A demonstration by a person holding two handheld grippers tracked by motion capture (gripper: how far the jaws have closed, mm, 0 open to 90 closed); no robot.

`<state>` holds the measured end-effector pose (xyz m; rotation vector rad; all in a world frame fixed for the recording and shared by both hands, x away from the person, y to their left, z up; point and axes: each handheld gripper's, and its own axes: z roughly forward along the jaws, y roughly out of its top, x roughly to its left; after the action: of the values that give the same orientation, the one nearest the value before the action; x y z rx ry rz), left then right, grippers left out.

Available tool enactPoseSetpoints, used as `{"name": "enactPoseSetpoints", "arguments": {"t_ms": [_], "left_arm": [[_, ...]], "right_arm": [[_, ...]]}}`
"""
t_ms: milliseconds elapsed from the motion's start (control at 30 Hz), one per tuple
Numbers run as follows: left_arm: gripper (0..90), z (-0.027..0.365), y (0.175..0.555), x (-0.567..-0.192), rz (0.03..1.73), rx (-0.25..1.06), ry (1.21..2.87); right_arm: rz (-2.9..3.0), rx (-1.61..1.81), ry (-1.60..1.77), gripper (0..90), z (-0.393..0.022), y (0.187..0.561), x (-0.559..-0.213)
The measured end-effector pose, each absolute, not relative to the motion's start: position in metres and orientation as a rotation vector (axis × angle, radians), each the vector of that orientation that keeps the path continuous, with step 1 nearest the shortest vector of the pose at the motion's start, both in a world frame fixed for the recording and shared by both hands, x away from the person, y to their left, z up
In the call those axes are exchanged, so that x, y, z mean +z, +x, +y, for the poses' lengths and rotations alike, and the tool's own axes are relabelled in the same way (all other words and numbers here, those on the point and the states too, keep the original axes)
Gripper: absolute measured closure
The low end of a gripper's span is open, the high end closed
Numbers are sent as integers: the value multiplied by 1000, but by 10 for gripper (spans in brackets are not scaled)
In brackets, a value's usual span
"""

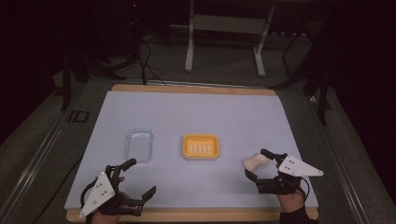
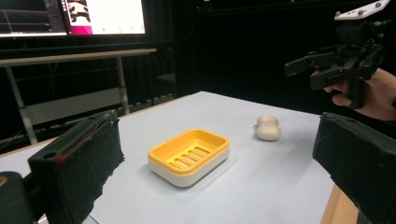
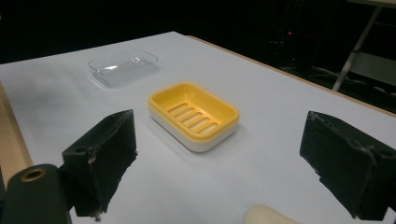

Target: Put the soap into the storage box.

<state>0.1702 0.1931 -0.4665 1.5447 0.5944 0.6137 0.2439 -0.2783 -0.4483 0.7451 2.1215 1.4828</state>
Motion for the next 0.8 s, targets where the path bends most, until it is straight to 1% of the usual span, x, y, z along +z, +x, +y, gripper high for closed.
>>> {"name": "enactPoseSetpoints", "arguments": {"t_ms": [300, 500, 800], "left_arm": [[15, 193, 169, -467, 586, 616, 1559], [15, 193, 169, -467, 589, 613, 1566], [15, 194, 168, -467, 595, 617, 1569]], "right_arm": [[2131, 1511, 711, 107, -279, 244, -448], [2179, 1550, 621, 107, -277, 246, -444], [2316, 1628, 551, 107, -280, 257, -441]]}}
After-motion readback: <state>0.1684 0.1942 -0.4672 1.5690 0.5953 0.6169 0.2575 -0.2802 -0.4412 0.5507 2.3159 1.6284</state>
